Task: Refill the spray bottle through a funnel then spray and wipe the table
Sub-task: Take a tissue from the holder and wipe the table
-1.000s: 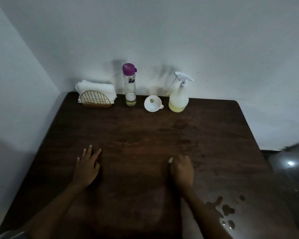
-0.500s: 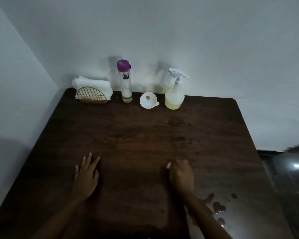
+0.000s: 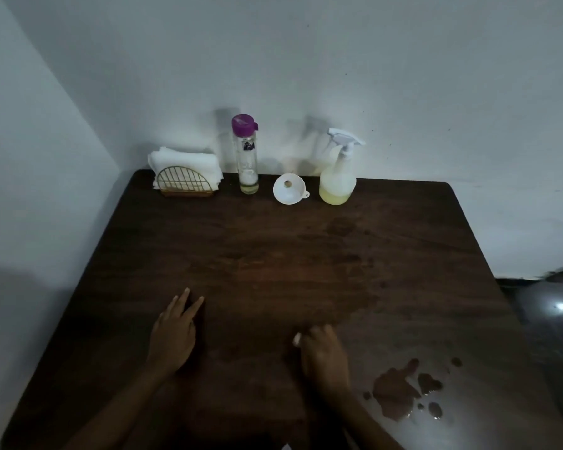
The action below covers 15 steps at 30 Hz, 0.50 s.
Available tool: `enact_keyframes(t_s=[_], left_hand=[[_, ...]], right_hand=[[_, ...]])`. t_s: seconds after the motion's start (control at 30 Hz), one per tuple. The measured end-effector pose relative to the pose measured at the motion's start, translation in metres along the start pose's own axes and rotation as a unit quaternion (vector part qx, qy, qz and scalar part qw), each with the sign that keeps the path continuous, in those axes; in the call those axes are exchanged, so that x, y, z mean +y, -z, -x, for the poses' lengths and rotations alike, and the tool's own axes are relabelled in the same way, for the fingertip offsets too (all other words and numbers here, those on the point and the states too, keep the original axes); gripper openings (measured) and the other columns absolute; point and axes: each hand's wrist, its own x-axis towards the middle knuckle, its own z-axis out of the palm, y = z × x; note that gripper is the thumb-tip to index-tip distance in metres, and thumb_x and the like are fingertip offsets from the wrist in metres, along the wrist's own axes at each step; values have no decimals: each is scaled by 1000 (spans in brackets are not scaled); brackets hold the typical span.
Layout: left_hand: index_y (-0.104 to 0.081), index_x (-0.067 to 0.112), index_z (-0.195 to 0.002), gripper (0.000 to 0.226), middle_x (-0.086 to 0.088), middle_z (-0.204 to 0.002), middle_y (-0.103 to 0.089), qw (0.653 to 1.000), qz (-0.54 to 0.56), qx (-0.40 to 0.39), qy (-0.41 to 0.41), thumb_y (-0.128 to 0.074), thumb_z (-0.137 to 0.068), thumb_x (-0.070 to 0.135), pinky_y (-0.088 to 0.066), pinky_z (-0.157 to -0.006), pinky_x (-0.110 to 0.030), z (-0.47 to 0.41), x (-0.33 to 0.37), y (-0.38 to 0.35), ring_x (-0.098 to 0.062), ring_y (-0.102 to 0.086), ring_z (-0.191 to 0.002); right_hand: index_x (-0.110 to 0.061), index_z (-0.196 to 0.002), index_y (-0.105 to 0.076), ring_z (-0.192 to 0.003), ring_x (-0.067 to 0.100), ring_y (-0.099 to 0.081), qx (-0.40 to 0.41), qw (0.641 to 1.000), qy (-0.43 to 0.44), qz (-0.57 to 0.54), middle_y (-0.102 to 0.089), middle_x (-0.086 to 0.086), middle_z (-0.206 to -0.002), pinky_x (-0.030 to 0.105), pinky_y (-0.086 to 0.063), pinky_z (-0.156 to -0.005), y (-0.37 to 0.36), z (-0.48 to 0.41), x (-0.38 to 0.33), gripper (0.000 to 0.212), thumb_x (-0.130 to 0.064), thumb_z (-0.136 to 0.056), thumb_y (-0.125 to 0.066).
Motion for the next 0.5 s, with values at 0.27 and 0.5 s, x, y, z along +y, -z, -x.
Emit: enact_keyframes(t_s=[0.27, 0.5], left_hand=[[-32, 23, -143, 52, 1, -157, -16, 996, 81, -4, -39, -47, -94, 14, -22, -115, -36, 8, -15, 4, -18, -14, -145], [-36, 21, -142, 55, 3, -154, -23, 987, 150, 16, -63, -51, -91, 8, -20, -116, -33, 27, -37, 2, -14, -15, -144]], right_hand=[[-7, -63, -61, -65, 32, -51, 82, 977, -187, 65, -57, 10, -66, 37, -47, -49, -2, -34, 11, 23, -15, -77, -44], [-14, -64, -60, -68, 19, -45, -50, 998, 41, -15, -53, 2, -67, 31, -35, -54, -56, -18, -127, 17, -20, -79, -55]])
